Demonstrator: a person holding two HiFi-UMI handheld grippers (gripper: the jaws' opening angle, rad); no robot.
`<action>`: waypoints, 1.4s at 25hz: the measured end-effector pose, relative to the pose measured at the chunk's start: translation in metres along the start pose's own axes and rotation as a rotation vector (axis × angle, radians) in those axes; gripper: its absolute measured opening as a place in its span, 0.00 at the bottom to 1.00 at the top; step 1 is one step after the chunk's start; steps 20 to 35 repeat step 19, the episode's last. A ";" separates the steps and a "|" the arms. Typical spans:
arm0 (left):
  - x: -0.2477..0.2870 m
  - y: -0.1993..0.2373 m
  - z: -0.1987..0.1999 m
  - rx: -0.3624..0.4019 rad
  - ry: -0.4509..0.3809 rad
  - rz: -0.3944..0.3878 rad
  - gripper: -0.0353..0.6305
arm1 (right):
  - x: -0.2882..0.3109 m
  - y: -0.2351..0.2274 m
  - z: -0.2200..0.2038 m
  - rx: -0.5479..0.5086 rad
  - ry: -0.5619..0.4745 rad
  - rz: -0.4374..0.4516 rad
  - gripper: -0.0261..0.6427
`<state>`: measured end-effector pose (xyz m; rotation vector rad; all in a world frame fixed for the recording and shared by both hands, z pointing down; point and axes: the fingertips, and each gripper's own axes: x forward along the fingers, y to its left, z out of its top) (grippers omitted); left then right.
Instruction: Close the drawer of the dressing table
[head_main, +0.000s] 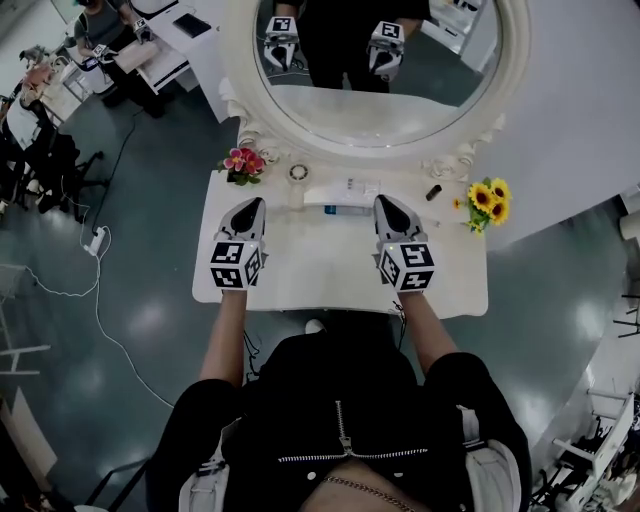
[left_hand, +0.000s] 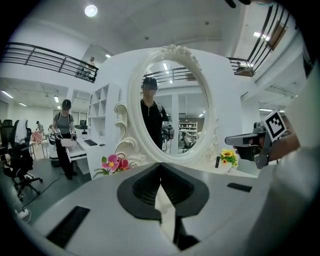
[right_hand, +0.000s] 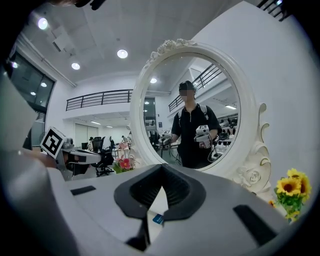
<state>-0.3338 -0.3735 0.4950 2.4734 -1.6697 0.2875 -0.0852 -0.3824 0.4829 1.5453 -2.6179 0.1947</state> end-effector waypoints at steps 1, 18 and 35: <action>-0.001 0.000 0.000 -0.001 -0.003 0.000 0.09 | 0.000 0.000 0.001 -0.004 -0.001 -0.002 0.04; 0.000 0.000 -0.005 -0.013 -0.008 -0.004 0.09 | 0.000 0.001 0.004 -0.026 0.003 0.002 0.04; 0.001 0.000 -0.005 -0.012 -0.009 -0.004 0.09 | 0.001 0.002 0.005 -0.026 0.001 0.003 0.04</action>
